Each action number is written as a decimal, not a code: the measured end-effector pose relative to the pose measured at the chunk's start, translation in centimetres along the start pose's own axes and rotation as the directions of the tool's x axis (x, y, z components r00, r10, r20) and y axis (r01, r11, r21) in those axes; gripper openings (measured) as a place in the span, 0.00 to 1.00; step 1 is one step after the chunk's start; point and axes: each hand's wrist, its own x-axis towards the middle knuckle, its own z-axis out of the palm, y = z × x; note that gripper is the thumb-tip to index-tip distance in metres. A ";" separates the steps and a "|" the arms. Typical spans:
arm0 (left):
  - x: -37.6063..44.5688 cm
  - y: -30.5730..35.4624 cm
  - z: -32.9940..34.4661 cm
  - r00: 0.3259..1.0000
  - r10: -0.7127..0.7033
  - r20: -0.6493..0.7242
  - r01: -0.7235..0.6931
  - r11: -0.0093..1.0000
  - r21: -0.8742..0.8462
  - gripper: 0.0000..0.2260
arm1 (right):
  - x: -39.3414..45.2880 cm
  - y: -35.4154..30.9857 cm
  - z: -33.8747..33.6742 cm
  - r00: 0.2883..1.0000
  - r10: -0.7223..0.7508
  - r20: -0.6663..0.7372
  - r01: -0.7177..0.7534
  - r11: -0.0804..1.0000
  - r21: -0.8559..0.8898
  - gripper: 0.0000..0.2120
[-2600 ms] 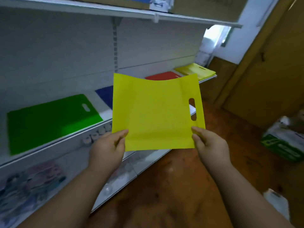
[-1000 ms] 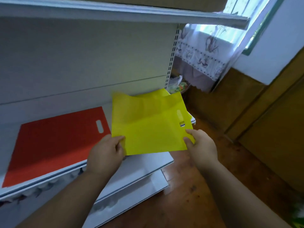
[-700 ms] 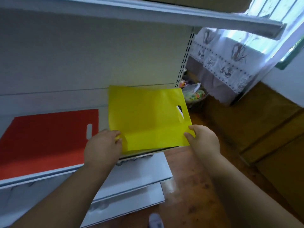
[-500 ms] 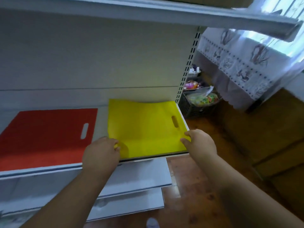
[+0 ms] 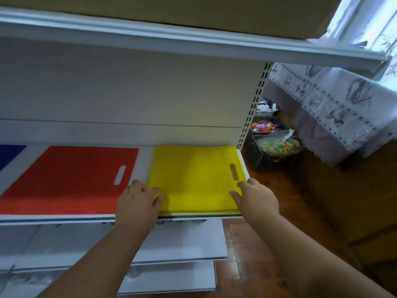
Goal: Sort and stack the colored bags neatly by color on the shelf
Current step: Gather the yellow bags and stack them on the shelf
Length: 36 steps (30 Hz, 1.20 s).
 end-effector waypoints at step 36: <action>-23.5 -62.5 -29.4 0.569 -0.786 -0.241 0.766 0.613 -0.192 0.19 | -11.2 -87.6 -5.2 0.374 -0.890 -0.260 0.823 0.189 0.536 0.20</action>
